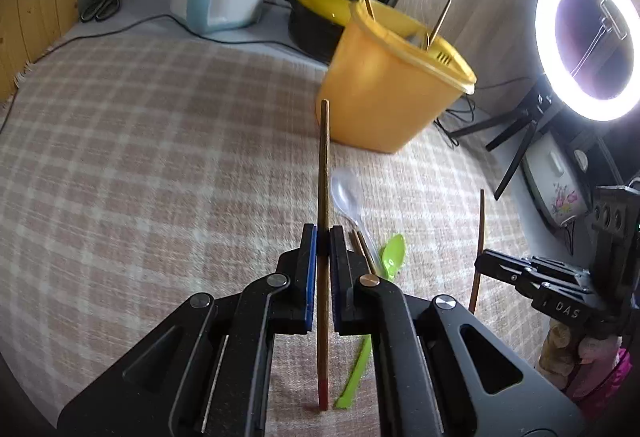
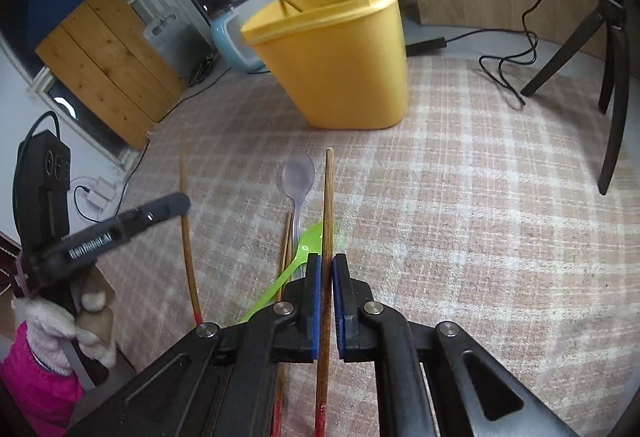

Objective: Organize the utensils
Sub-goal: 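Lift the chopstick upright with the right tool and carry it over the bin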

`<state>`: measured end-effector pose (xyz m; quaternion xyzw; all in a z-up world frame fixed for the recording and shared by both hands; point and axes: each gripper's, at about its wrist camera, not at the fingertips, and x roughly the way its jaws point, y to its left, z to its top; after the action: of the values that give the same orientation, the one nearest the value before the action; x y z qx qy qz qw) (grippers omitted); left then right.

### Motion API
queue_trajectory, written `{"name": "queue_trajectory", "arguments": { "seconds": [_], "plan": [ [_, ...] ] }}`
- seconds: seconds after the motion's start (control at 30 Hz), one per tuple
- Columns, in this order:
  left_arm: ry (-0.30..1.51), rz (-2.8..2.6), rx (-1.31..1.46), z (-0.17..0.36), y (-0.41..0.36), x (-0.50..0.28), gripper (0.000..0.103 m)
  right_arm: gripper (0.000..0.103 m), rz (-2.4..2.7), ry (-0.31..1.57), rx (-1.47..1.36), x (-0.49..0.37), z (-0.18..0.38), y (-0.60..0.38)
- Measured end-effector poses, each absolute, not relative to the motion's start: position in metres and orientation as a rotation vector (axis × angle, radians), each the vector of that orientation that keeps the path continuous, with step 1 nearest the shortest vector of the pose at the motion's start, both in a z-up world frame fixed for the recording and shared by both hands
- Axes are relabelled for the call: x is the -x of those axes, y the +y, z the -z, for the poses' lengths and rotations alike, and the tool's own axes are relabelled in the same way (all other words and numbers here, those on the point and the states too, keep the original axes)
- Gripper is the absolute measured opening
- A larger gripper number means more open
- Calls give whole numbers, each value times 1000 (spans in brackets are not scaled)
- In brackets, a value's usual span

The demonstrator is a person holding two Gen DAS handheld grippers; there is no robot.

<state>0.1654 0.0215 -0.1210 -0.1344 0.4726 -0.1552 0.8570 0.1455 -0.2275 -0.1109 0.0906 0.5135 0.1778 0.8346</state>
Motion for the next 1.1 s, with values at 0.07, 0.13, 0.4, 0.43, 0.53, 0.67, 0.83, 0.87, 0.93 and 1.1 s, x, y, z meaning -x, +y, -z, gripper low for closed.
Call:
{"name": "queue_trajectory", "arguments": {
  "seconds": [0.07,0.13,0.4,0.43,0.53,0.67,0.83,0.87,0.93,1.1],
  "plan": [
    [975,322,298,115,25,-165,4,3,-372,1072,-192,-142,107,-229],
    [950,321,296,107,30,-162,4,3,-363,1051,-194,-143,102,-224],
    [886,351,302,82,29,-157,4,3,-362,959,-226,-137,82,-231],
    [878,358,304,78,27,-157,4,3,-362,950,-228,-137,80,-231],
    [860,377,312,69,25,-157,4,3,-355,917,-218,-135,72,-230],
    [826,389,306,57,21,-161,4,3,-346,871,-204,-134,58,-230],
    [782,400,301,45,16,-173,4,3,-329,801,-179,-132,38,-230],
    [771,400,299,42,16,-176,4,3,-326,790,-176,-132,34,-230],
    [751,400,294,36,14,-182,4,3,-318,772,-173,-133,28,-231],
    [696,395,283,18,10,-204,4,3,-306,737,-182,-138,15,-235]
  ]
}}
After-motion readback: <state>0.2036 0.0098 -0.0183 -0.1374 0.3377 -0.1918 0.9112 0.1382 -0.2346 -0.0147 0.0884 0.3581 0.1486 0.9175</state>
